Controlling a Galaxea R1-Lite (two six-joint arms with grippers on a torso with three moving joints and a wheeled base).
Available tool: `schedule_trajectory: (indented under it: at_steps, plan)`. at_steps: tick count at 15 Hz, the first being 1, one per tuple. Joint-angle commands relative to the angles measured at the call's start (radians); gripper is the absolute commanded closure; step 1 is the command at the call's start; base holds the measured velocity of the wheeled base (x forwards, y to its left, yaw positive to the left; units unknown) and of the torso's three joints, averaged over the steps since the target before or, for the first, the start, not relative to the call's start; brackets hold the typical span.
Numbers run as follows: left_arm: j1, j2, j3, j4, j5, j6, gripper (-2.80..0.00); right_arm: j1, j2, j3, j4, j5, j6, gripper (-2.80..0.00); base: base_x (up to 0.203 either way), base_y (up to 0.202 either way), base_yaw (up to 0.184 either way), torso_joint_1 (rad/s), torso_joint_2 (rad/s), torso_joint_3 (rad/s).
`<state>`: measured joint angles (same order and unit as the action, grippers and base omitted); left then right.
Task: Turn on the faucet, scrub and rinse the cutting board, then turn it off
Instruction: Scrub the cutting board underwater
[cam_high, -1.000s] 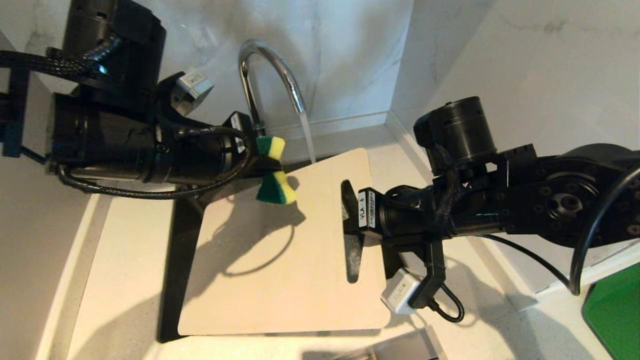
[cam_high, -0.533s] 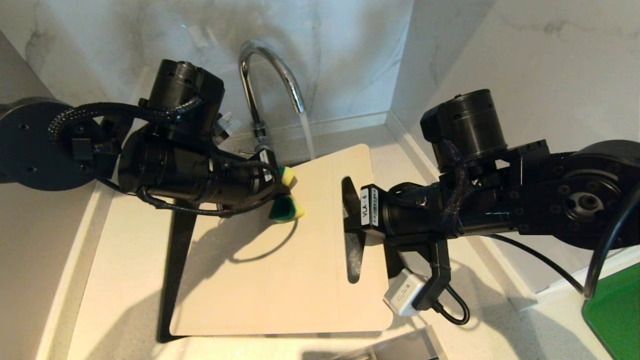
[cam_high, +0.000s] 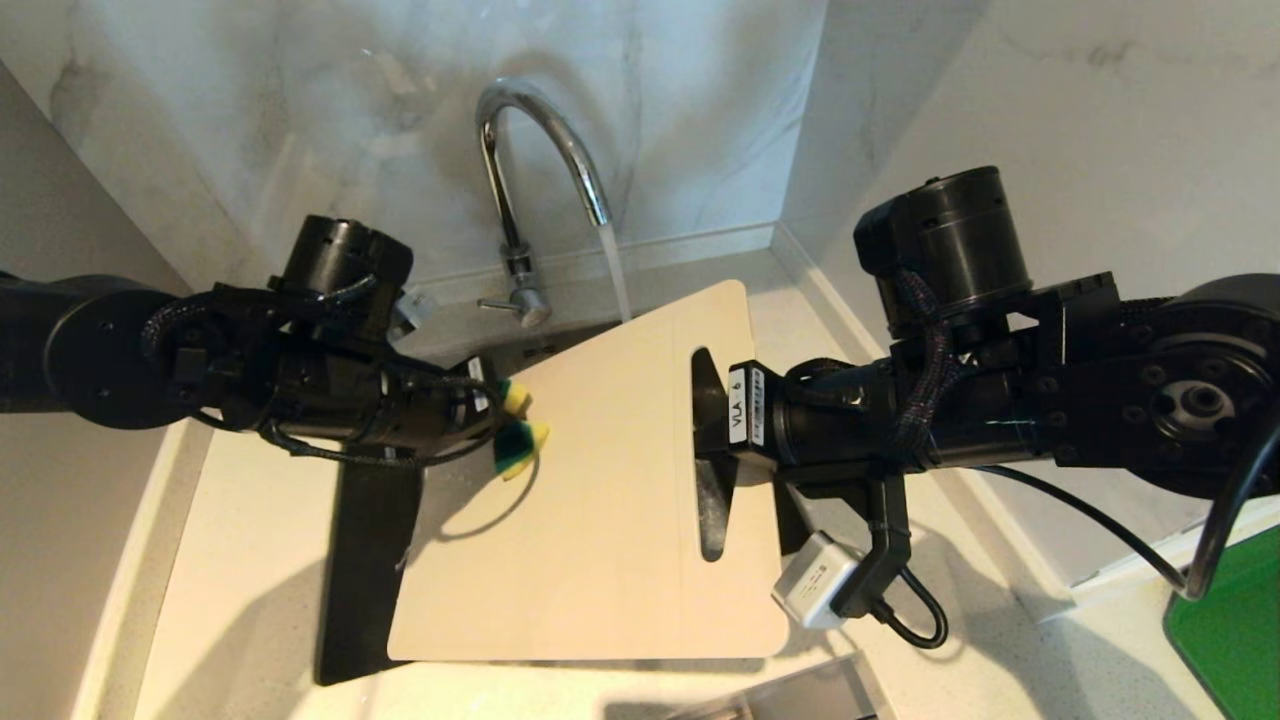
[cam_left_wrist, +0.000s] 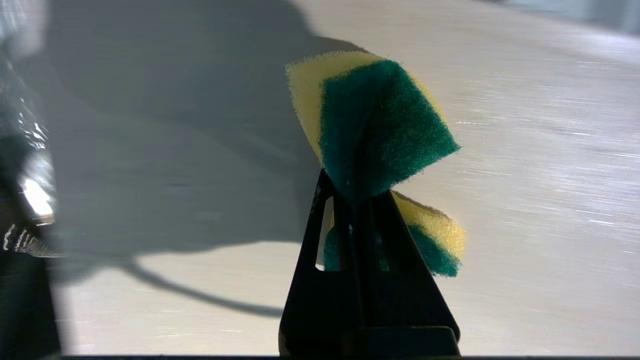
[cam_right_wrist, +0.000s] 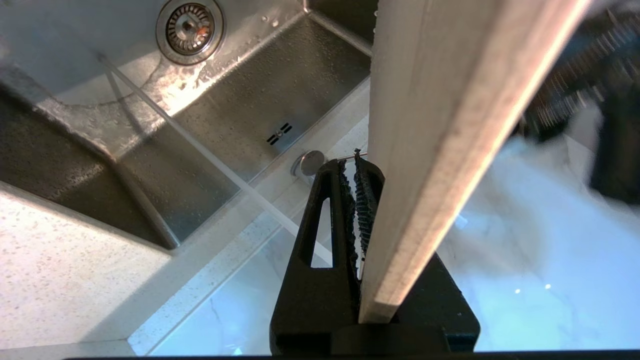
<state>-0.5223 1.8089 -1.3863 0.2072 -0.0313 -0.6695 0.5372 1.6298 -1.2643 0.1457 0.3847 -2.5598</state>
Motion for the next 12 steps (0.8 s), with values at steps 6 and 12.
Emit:
schedule_trajectory:
  at_steps: [6, 12]
  plan:
    - [0.301, -0.045, 0.128, -0.008, -0.084, 0.141, 0.0, 0.0, -0.013, -0.001, 0.0, 0.007, -0.013, 0.0, 0.0, 0.0, 0.0, 0.0, 0.0, 0.0]
    - [0.472, -0.141, 0.097, -0.005, -0.131, 0.192, 0.0, -0.003, -0.018, 0.009, 0.0, 0.033, -0.014, 0.0, 0.0, 0.0, 0.0, 0.0, 0.0, 0.0]
